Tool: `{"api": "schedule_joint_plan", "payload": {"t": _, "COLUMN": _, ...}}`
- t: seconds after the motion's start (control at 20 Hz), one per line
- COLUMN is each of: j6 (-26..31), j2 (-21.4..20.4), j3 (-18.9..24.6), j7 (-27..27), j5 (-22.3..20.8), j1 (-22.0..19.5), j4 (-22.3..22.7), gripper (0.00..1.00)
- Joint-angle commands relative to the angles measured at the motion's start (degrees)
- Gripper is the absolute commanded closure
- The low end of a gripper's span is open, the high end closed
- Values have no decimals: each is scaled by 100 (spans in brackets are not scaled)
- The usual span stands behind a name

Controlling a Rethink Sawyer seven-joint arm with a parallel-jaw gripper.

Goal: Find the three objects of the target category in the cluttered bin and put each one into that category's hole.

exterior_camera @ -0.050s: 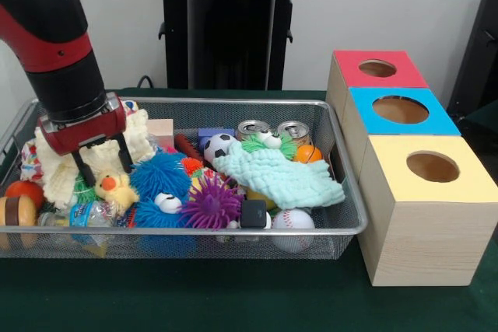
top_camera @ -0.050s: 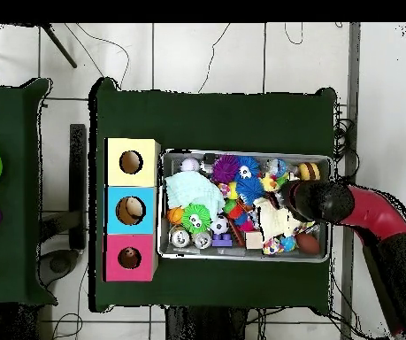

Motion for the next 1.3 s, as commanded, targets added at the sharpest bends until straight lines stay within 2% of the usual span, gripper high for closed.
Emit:
{"api": "schedule_joint_plan", "payload": {"t": 0.05, "j6": -280, "j2": 16, "j3": 279, "j7": -271, "j5": -70, "j1": 173, "j4": 545, "gripper": 0}}
{"api": "schedule_joint_plan", "payload": {"t": 0.95, "j6": -491, "j2": 131, "j3": 279, "j7": -330, "j5": -133, "j1": 110, "j4": 573, "gripper": 0}}
{"api": "schedule_joint_plan", "payload": {"t": 1.3, "j6": -713, "j2": 274, "j3": 442, "j7": -428, "j5": -122, "j1": 93, "j4": 476, "gripper": 0}}
